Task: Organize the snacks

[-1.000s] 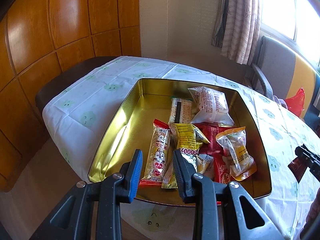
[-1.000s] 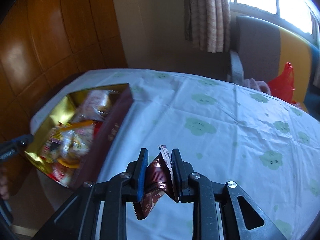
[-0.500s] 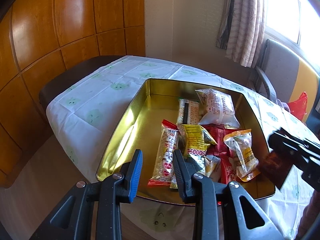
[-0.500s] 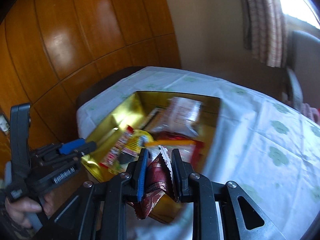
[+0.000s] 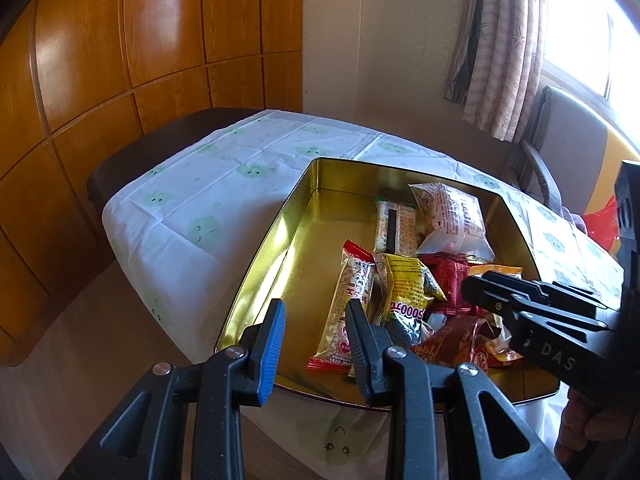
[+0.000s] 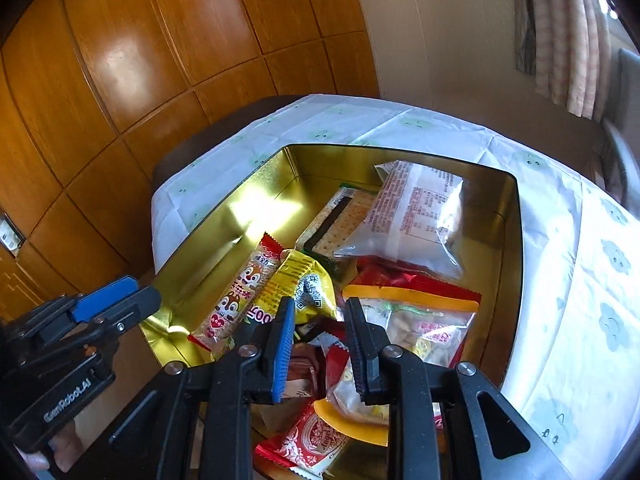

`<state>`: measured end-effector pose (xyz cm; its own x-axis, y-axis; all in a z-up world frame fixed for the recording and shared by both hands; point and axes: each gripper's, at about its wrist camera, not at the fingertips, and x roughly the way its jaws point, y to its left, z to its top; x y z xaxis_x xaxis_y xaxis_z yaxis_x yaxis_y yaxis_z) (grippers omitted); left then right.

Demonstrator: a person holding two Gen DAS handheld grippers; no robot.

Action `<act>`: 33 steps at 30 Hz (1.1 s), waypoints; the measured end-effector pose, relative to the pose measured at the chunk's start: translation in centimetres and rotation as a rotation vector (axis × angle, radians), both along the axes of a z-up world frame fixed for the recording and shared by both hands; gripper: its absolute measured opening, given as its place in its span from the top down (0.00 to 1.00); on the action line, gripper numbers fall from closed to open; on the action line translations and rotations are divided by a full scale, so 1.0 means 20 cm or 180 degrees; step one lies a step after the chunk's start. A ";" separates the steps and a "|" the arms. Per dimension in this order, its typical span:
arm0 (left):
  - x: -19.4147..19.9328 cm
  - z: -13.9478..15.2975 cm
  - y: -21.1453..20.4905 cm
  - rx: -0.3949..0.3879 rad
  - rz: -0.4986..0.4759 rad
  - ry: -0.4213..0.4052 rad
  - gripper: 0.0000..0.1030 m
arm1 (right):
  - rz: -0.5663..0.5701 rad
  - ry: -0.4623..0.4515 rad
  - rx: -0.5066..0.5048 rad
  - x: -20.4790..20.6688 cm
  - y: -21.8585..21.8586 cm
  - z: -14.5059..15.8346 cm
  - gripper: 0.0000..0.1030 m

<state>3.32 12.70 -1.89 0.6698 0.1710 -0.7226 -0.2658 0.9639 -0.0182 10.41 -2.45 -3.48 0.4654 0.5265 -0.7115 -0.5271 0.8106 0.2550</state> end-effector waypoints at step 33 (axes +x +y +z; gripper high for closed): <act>-0.01 0.02 -0.02 0.0015 -0.0007 -0.0032 0.69 | -0.0035 -0.0160 -0.0239 -0.15 -0.07 -0.01 0.75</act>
<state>3.04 12.38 -1.47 0.6775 0.1729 -0.7149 -0.2633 0.9646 -0.0163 7.38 -3.91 -3.72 0.5069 0.4672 -0.7244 -0.5288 0.8322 0.1666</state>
